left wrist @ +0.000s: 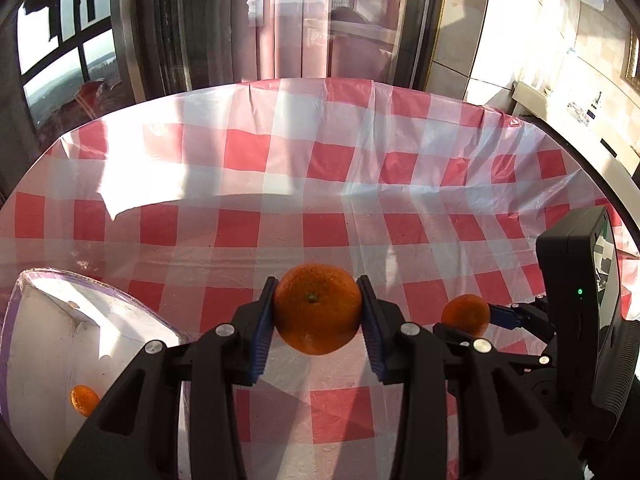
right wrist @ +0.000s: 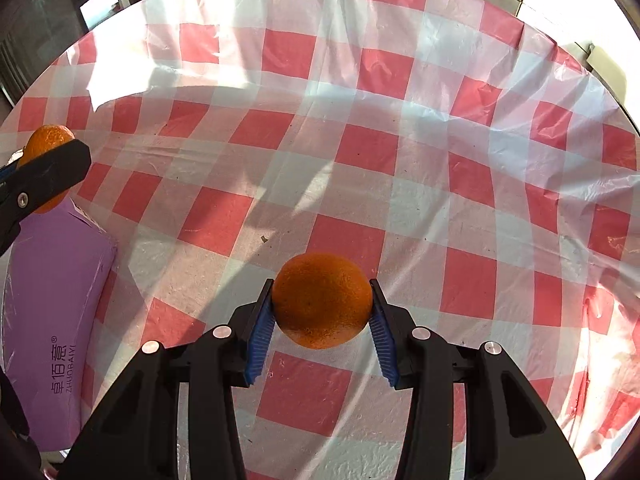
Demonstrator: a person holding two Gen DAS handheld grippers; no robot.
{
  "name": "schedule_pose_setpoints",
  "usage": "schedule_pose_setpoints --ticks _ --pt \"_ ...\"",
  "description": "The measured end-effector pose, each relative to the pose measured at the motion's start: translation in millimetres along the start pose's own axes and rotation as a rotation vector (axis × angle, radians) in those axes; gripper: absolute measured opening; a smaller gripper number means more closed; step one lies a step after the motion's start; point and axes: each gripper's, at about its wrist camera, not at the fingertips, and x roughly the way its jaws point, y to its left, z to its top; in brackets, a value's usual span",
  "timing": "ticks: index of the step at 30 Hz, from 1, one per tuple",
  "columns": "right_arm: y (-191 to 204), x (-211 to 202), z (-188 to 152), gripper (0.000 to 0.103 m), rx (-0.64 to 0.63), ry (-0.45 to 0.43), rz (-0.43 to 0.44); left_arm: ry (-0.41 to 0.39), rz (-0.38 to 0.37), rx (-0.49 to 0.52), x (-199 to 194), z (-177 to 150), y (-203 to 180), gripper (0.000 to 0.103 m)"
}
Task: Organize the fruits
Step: 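Carry both oranges over the purple box and release them inside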
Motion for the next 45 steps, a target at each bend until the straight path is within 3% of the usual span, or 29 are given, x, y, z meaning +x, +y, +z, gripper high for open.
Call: schedule_pose_setpoints --ticks 24,45 --pt "122.6 -71.3 -22.7 0.044 -0.093 -0.074 -0.027 -0.030 -0.015 -0.002 -97.5 -62.1 96.6 0.039" --pt "255.8 -97.7 -28.9 0.044 -0.241 -0.127 -0.020 -0.012 0.032 -0.061 -143.4 -125.6 210.7 0.039"
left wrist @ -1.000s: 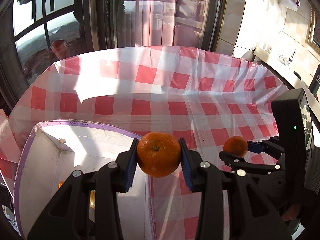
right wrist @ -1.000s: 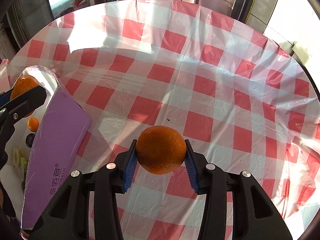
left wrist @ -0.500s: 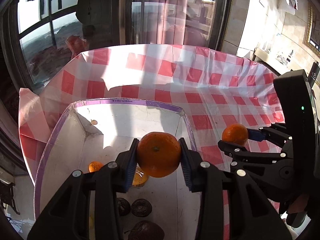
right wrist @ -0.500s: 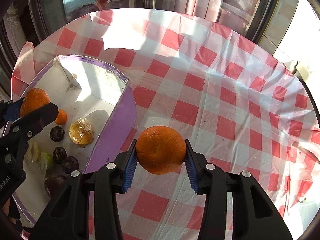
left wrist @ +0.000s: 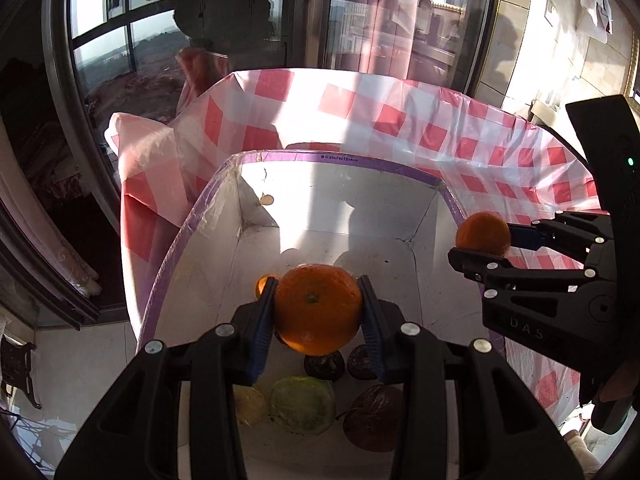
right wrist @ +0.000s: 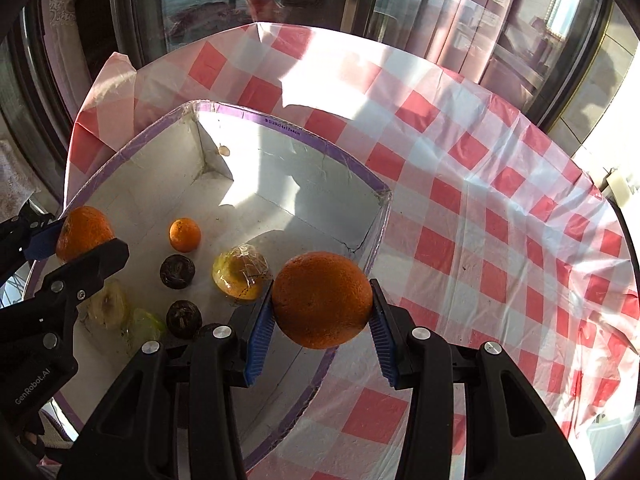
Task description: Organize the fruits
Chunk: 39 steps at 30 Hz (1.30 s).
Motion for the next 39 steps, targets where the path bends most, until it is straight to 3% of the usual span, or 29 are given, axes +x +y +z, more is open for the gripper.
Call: schedule_pose_setpoints --ticks 9,13,22,29,39 --pt "35.9 11.9 3.2 0.044 -0.035 0.020 0.046 0.064 0.011 0.024 6.1 -19.6 23.1 0.039" --pt "54.5 23.6 -2.6 0.044 -0.053 0.054 0.086 0.123 0.006 0.036 14.9 -28.8 29.2 0.039" --pt "81.5 37.0 -10.2 0.045 -0.125 0.108 0.087 0.235 0.012 0.030 31.2 -52.3 45.1 0.041" --pt "89.3 38.8 -10.0 0.046 -0.143 0.120 0.084 0.239 -0.001 0.015 30.6 -51.4 49.0 0.042" --pt "87.3 34.2 -7.1 0.049 -0.135 0.108 0.069 0.214 0.012 0.034 27.8 -45.8 45.7 0.052"
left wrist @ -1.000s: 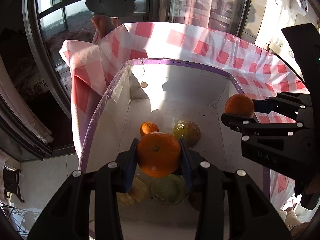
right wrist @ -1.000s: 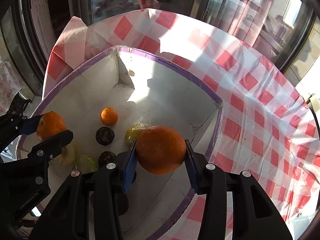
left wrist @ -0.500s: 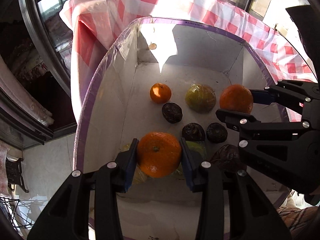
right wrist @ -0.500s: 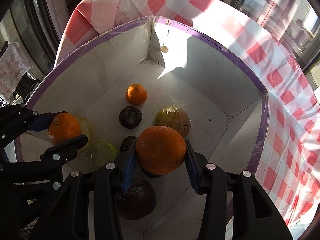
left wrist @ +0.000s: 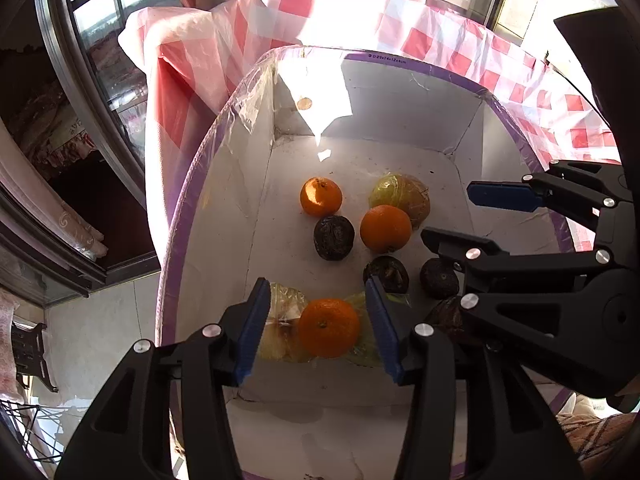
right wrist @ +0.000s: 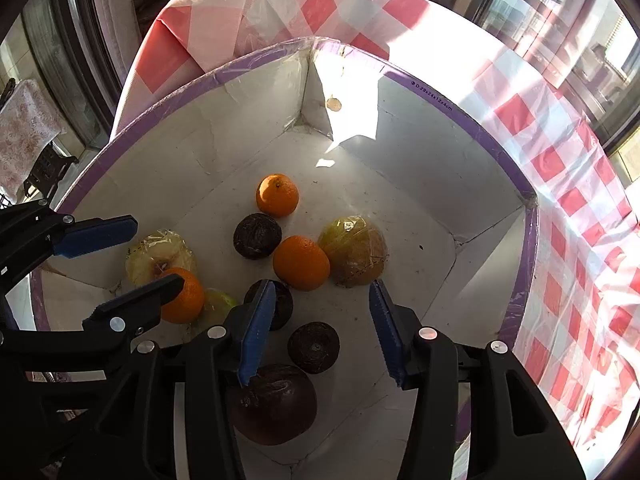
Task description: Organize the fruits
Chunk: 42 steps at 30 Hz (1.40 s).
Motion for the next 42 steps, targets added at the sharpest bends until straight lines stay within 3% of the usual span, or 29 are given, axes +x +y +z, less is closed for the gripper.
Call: schedule_pose_setpoints --ticks 3,14,18,28,37,42 --pt "-1.9 -0.8 -0.4 0.050 0.007 0.000 0.004 0.004 -0.006 -0.032 -0.1 -0.9 7.1 0.062" --pt "-2.6 -7.1 -6.2 0.058 0.018 -0.009 0.004 -0.062 -0.047 -0.063 -15.9 -9.1 13.1 0.081" --pt "-5.9 -6.7 -11.8 0.060 0.033 -0.003 0.000 -0.114 -0.043 -0.042 -25.7 -13.3 9.6 0.100" --pt "-17.0 -13.1 -23.3 0.076 0.088 -0.057 0.038 -0.120 0.032 0.017 -30.5 -12.8 -1.5 0.101" --pt "-25.8 -16.3 -29.1 0.080 0.097 -0.071 0.013 -0.066 0.218 0.030 -25.3 -6.9 -10.8 0.101" --pt "-29.7 -15.2 -31.2 0.083 0.109 -0.064 -0.007 -0.036 0.139 -0.002 -21.7 -5.1 -8.9 0.101"
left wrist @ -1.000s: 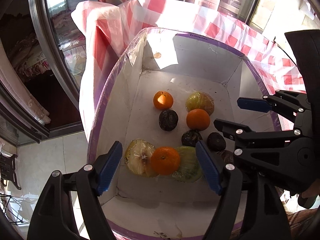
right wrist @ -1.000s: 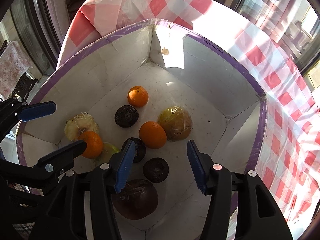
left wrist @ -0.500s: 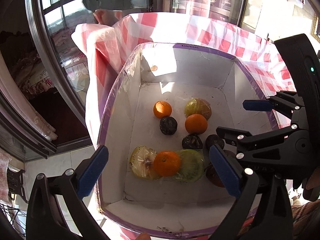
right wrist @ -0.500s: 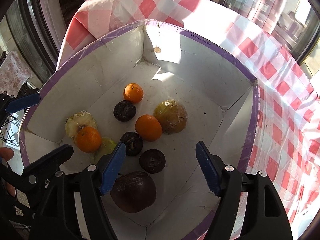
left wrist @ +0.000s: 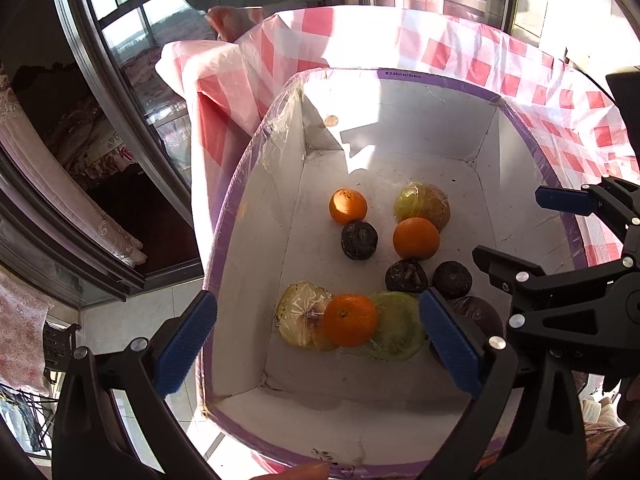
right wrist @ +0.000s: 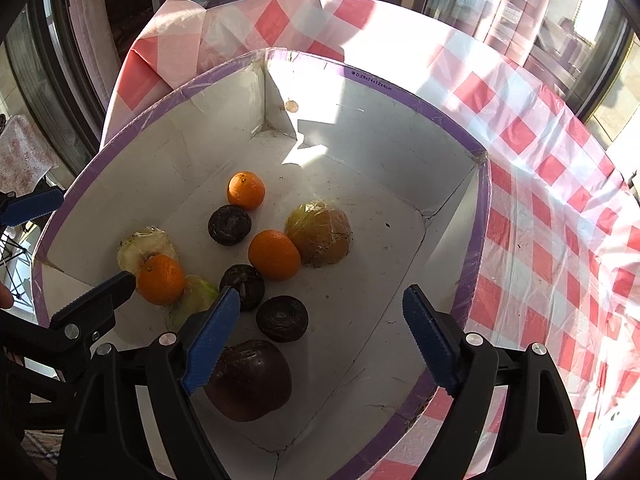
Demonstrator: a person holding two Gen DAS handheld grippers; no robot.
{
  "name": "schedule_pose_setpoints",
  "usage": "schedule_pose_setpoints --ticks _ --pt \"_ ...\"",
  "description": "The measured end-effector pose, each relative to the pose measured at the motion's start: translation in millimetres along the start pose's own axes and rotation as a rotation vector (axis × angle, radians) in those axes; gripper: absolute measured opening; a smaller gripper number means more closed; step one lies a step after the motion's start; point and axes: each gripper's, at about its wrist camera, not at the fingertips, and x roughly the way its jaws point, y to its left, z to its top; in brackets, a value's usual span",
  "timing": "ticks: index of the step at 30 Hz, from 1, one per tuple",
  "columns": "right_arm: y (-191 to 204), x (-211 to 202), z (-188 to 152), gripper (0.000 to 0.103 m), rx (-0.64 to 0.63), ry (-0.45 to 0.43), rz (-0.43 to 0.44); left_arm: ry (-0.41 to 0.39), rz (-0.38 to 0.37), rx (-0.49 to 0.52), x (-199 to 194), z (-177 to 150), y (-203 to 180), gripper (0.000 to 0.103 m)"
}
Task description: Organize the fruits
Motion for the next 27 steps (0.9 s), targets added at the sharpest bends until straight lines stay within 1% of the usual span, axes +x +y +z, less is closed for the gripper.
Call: schedule_pose_setpoints --ticks 3,9,13,14,16,18,23,27 --pt "-1.4 0.4 -1.0 0.085 -0.003 0.001 -0.009 0.013 -0.018 -0.007 1.4 -2.0 0.0 0.101" --pt "-2.5 3.0 -1.6 0.085 -0.005 0.009 -0.013 0.039 -0.039 -0.021 6.5 -3.5 -0.2 0.101" --pt "-3.6 2.3 -1.2 0.086 0.005 0.009 -0.013 0.056 -0.076 -0.054 9.6 -4.6 1.5 0.101" --pt "-4.5 1.5 -1.7 0.086 0.009 0.008 -0.013 0.049 -0.075 -0.064 9.1 -5.8 1.6 0.101" --pt "-6.0 -0.6 -3.7 0.086 0.011 0.008 -0.014 0.012 -0.025 -0.069 6.5 -8.8 -0.5 0.101" --pt "-8.5 -1.7 -7.0 0.086 0.012 0.008 -0.018 0.019 -0.026 -0.065 8.0 -8.9 -3.1 0.101" --pt "-11.4 -1.9 -9.3 0.086 -0.007 -0.010 0.008 0.056 -0.011 -0.074 11.4 -8.6 -5.1 0.101" --pt "-16.8 -3.8 -8.6 0.085 -0.016 -0.028 0.035 0.022 0.056 -0.057 -0.2 -5.0 -15.2 0.102"
